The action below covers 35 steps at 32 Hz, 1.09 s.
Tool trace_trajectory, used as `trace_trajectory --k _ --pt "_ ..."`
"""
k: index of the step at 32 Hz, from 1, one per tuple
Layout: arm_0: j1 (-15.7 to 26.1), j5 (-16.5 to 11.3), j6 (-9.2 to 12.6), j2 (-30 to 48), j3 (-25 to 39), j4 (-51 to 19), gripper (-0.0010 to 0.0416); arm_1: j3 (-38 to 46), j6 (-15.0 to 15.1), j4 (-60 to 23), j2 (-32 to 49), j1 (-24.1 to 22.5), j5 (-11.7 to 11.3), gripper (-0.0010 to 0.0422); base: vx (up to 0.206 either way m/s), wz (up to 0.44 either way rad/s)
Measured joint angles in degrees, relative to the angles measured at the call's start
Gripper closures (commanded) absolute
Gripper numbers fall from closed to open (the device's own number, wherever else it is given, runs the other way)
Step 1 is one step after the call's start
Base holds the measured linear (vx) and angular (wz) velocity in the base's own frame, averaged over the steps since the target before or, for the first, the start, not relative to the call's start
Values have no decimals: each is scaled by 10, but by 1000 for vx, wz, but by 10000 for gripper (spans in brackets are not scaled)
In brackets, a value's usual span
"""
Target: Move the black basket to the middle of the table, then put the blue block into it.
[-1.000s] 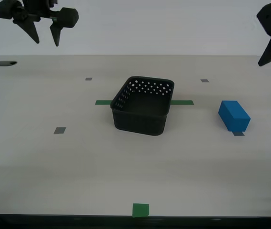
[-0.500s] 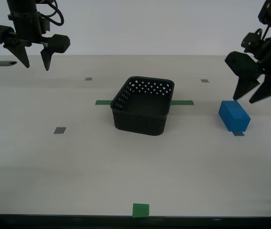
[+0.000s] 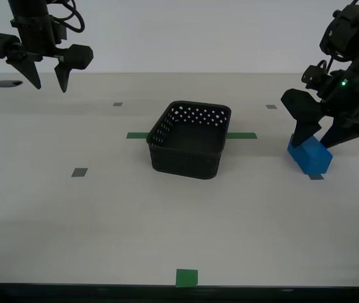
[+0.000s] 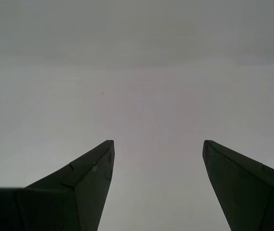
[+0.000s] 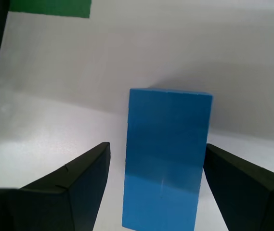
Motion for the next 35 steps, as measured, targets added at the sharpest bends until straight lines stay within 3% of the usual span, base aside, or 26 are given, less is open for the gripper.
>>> trace_trajectory --k 4,8,10,12,16,22,28,29,35 --pt "2 0 10 22 0 5 162 0 0 1 0 0 0 163 0 0" --pt "4 0 19 41 2 5 218 0 1 0 0 0 2 163 0 0" --pt "5 0 31 40 3 7 335 0 2 0 0 0 2 163 0 0" --pt "6 -1 35 40 3 5 414 0 2 0 0 0 2 163 0 0" --pt "7 -8 36 34 2 -10 405 0 2 1 0 0 2 163 0 0" --pt "25 -21 45 -41 17 -51 407 0 2 3 0 0 2 163 0 0" --pt "78 -24 49 -84 141 -185 407 0 2 10 0 0 2 163 0 0" --pt "95 -14 53 -75 203 -228 407 0 2 13 0 0 2 163 0 0" --pt "133 -18 65 -83 308 -273 407 0 2 21 0 0 3 163 0 0"
